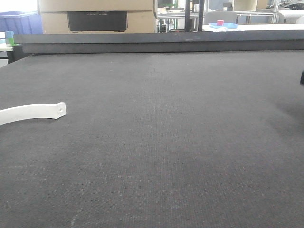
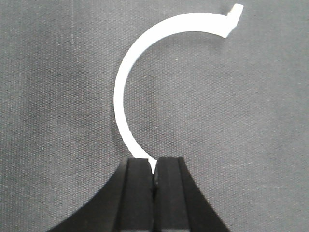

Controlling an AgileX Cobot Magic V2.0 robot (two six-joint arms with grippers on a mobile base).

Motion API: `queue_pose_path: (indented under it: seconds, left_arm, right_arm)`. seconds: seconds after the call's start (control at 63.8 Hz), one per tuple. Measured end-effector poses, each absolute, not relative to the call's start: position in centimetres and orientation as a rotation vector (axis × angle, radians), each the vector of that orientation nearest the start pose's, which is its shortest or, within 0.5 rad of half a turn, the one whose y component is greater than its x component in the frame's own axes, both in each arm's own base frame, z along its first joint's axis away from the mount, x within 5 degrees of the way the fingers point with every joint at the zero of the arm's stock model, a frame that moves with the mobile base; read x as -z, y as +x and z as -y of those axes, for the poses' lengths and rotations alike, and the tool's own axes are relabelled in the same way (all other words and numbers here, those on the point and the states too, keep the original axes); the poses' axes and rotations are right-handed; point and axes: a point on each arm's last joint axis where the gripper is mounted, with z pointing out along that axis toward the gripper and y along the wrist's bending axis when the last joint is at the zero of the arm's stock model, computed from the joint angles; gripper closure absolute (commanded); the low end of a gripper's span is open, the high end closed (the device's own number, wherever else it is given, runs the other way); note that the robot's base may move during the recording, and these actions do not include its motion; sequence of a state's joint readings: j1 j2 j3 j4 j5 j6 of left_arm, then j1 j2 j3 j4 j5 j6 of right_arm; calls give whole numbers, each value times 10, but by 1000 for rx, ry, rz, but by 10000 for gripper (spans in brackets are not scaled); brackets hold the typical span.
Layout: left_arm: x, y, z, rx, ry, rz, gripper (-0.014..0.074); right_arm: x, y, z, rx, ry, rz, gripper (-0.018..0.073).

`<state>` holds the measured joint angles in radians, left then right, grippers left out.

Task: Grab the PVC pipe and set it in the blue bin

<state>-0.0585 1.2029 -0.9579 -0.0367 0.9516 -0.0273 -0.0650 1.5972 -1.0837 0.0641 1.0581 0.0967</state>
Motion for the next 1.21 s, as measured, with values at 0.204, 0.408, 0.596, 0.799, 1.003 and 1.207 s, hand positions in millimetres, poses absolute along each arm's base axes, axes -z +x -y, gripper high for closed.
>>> queue_pose_path:
  seconds: [0.204, 0.408, 0.596, 0.799, 1.003, 1.207]
  left_arm:
    - [-283, 259, 17, 48, 32, -2772, 707]
    - [-258, 297, 13, -62, 85, -2854, 642]
    - [-236, 312, 12, -85, 79, -2920, 369]
    - [-221, 317, 12, -86, 0, -2969, 321]
    - [-205, 321, 13, -91, -8, -3017, 323]
    - [-197, 324, 13, -87, -12, -3040, 393]
  right_arm:
    - [-273, 271, -7, -104, 160, -2914, 727]
    - [-287, 261, -14, -119, 125, -2875, 727]
    - [-286, 261, -14, -119, 125, -2883, 727]
    - [-286, 261, -14, -119, 125, -2883, 727]
    - [-286, 261, -14, -119, 125, -2883, 727]
    - [-286, 261, -14, -119, 125, -2883, 727]
